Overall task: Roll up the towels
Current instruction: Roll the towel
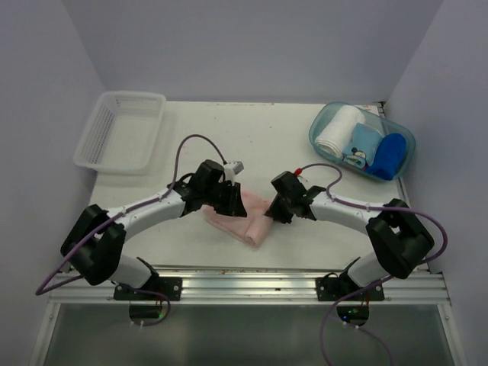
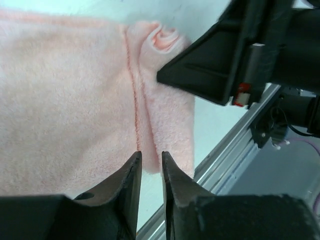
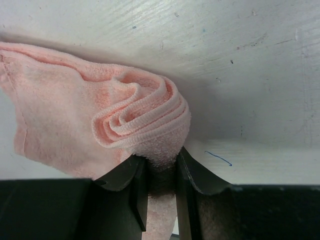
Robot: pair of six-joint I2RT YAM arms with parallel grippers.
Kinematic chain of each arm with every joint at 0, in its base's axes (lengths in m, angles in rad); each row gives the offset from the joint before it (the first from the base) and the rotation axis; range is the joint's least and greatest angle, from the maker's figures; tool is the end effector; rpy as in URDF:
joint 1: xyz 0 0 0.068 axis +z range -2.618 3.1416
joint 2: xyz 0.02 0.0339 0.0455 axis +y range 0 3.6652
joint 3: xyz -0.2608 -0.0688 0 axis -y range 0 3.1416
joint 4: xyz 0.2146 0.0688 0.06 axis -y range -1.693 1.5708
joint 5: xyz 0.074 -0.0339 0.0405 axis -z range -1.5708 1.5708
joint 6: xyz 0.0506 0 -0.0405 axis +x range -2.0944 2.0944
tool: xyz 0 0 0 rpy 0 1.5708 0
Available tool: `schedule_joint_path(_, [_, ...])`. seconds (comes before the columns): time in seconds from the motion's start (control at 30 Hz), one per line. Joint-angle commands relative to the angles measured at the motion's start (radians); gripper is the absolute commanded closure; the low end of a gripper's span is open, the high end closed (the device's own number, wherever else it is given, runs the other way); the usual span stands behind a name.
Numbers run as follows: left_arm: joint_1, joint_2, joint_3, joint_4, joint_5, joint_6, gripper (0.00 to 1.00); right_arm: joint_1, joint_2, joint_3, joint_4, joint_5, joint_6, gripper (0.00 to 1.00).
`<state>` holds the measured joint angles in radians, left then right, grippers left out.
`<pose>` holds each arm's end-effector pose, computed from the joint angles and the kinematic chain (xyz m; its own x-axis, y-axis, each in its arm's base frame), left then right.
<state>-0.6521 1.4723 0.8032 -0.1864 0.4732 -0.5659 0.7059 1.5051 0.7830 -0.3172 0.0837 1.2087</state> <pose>0.2069 -0.1870 0.1971 -0.9235 0.1046 -0.3691 0.3348 0.6897 -0.6420 0.2057 0.1698 0.1697 -0.8068 0.5368 -0.2469 0.3959 0.8013 0.4484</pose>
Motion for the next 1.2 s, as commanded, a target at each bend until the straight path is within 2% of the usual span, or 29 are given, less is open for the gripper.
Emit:
schedule_joint_path(0.0, [-0.072,-0.099,0.074,-0.125,-0.257,0.098,0.73,-0.002,0.006,0.033,-0.086,0.037,-0.017,1.0])
schedule_joint_path(0.13, [-0.202,-0.141,0.079,-0.091,-0.428,0.113,0.67,-0.002,0.024,0.045,-0.086,0.025,-0.017,1.0])
schedule_joint_path(0.23, [-0.283,-0.145,0.074,-0.053,-0.507,0.139,0.61,-0.002,0.033,0.053,-0.085,0.022,-0.018,1.0])
schedule_joint_path(0.47, [-0.353,-0.122,0.036,0.041,-0.502,0.144,0.54,-0.002,0.038,0.059,-0.094,0.025,-0.023,0.99])
schedule_joint_path(0.6, [-0.417,-0.052,0.131,-0.053,-0.562,0.213,0.5,-0.002,0.04,0.053,-0.094,0.022,-0.021,0.99])
schedule_joint_path(0.73, [-0.518,0.006,0.189,-0.11,-0.712,0.248,0.39,-0.002,0.046,0.058,-0.094,0.019,-0.024,0.99])
schedule_joint_path(0.83, [-0.546,0.023,0.202,-0.117,-0.742,0.256,0.31,-0.002,0.043,0.061,-0.095,0.019,-0.026,0.99])
schedule_joint_path(1.03, [-0.58,0.063,0.215,-0.131,-0.809,0.284,0.32,-0.002,0.052,0.064,-0.088,0.016,-0.026,0.98])
schedule_joint_path(1.17, [-0.629,0.072,0.228,-0.14,-0.835,0.288,0.41,-0.002,0.053,0.07,-0.089,0.016,-0.026,0.98])
